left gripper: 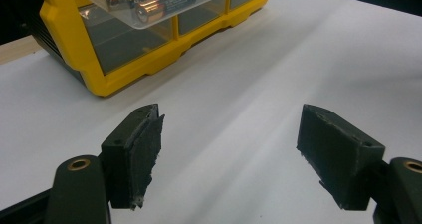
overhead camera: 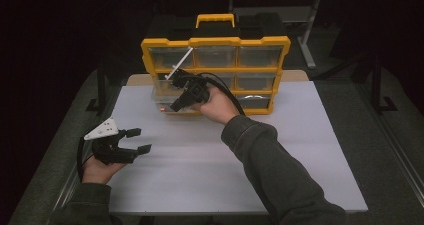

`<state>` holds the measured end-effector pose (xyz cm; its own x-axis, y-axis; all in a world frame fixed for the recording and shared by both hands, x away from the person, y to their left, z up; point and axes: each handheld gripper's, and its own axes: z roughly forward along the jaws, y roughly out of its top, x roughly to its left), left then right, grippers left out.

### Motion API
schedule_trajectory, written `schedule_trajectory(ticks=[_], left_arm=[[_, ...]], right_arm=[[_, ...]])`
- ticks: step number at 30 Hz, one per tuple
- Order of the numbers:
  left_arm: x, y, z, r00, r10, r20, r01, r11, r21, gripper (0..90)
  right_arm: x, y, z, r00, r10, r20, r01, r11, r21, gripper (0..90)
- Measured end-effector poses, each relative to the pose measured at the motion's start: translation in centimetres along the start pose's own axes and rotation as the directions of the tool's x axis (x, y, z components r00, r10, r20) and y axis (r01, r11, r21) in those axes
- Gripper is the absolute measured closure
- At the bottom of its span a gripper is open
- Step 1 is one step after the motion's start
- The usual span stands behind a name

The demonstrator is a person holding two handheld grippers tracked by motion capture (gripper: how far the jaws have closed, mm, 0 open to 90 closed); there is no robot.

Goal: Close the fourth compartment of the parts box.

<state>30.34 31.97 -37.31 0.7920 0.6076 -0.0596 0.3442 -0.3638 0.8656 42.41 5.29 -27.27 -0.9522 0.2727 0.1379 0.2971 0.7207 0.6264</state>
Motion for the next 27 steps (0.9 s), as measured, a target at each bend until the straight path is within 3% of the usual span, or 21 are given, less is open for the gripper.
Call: schedule_trajectory(ticks=[10,27], left_arm=[[-0.05,0.01,0.16,1.0000,-0.008,0.002,0.008,1.0000,-0.001,25.2],[-0.03,0.04,0.16,1.0000,-0.004,0.000,0.004,1.0000,0.005,25.2]], right_arm=[[-0.12,0.52,-0.22,0.9995,-0.008,0.029,0.008,1.000,0.008,89.1],[-0.39,0.84,0.41,0.9998,-0.017,-0.011,0.017,1.000,0.005,89.2]])
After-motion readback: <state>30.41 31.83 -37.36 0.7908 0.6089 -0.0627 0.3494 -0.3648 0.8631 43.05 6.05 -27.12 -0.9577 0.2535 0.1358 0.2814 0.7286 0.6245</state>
